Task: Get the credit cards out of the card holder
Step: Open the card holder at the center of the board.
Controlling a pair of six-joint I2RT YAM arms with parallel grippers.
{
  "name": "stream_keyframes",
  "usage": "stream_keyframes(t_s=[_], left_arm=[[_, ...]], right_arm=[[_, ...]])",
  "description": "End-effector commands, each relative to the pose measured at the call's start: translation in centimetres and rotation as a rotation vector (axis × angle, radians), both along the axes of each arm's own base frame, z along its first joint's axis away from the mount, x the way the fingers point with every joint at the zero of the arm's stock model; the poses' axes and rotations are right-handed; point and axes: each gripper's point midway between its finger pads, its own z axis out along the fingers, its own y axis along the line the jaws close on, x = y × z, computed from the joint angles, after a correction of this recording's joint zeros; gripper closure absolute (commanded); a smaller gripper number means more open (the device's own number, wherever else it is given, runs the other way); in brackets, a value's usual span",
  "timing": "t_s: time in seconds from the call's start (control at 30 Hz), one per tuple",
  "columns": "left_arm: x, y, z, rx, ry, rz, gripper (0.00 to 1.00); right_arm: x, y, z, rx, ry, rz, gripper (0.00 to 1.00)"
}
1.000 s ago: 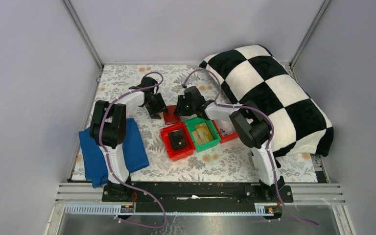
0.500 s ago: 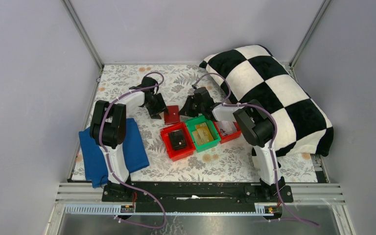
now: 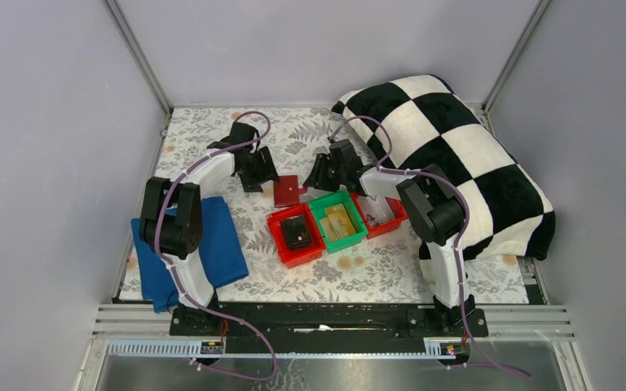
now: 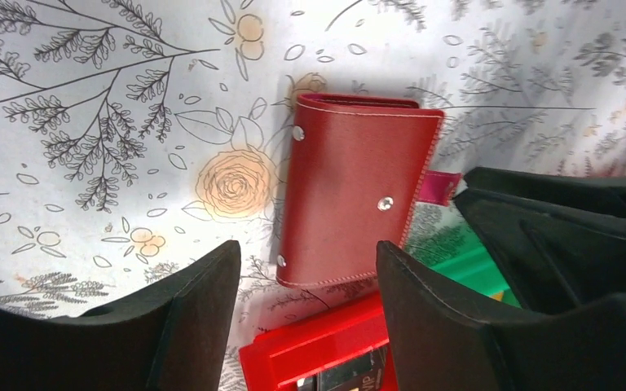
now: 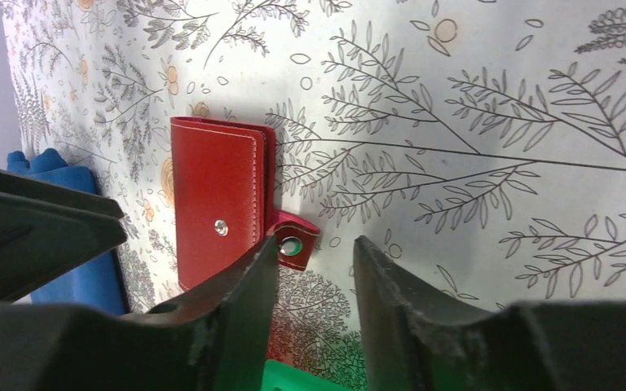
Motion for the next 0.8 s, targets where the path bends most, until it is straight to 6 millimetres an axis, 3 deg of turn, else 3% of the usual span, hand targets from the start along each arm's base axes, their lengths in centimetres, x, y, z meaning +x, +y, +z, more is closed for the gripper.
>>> stream_keyframes(t_s=[0.0, 0.27, 0.57, 0.77], left_arm=[[1.0, 0.2, 4.0, -0.001, -0.12, -0.012, 0.33], [0.1, 0.3, 5.3, -0.012, -0.137, -0.008, 0.33], [-0.7, 0.3, 4.1, -0.016, -0.107, -0.011, 0.33], [-0.8, 0.3, 4.2, -0.019, -0.108, -0.014, 0.33]], right_arm=[[0.4, 1.0, 3.5, 0.034, -0.058, 0.063, 0.5], [0.2, 1.6, 3.1, 0.038, -0.042, 0.11, 0.46], [-0.1, 2.8, 3.1, 0.08, -0.033, 0.157, 0.32], [0.1, 2.6, 2.1, 0.05, -0.011, 0.137, 0.37]])
